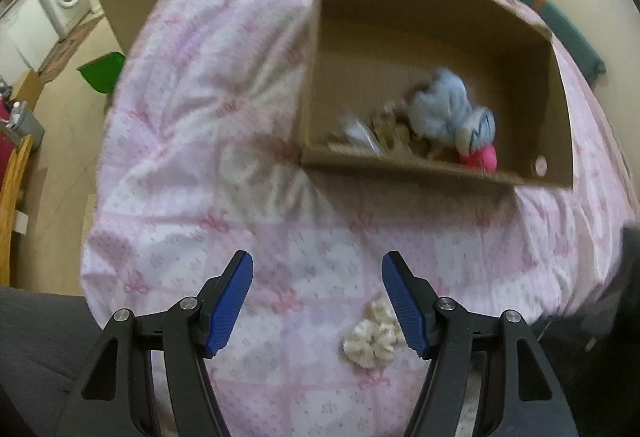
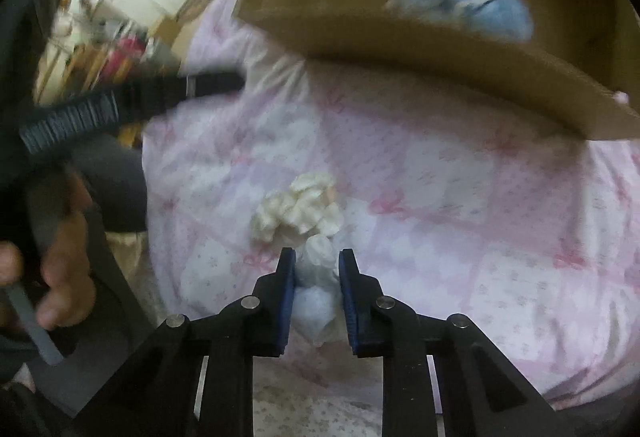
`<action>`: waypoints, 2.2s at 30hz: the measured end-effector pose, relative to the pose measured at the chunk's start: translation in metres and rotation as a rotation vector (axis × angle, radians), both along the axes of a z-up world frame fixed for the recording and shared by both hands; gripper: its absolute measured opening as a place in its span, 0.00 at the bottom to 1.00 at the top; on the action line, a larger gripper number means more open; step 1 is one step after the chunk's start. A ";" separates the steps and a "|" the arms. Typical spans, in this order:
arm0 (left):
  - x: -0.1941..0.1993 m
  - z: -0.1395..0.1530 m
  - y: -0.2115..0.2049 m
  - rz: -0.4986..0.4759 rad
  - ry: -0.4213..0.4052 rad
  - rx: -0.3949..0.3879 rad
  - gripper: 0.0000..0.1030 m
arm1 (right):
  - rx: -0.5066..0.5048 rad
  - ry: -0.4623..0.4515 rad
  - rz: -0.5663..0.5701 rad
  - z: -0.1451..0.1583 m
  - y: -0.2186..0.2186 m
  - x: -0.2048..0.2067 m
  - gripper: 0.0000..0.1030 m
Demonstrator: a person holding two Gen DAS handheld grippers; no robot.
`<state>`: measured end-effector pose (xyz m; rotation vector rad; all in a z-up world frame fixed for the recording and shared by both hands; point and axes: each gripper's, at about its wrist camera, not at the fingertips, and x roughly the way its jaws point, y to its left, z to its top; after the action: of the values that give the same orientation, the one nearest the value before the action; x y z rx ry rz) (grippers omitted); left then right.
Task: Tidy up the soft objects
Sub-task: 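Grasp the white sock with the right gripper while the left grasps the cream scrunchie, then carry the cream scrunchie and white sock into the box with both grippers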
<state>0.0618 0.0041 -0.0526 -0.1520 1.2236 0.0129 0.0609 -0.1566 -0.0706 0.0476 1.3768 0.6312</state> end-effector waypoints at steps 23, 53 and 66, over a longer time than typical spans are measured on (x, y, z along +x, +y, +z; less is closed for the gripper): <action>-0.006 -0.067 -0.065 -0.230 0.215 0.028 0.16 | 0.046 -0.061 -0.297 0.017 -0.055 0.025 0.23; -0.001 0.038 -0.010 -0.032 -0.134 0.069 0.10 | 0.112 -0.154 -0.308 0.044 -0.057 0.021 0.23; 0.049 0.093 -0.003 -0.031 -0.257 -0.006 0.10 | 0.312 -0.280 -0.461 0.110 -0.108 0.059 0.23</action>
<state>0.1103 0.0012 0.0406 -0.1353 0.9697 -0.0362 0.1202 -0.2645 0.0396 0.4952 0.9416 0.4371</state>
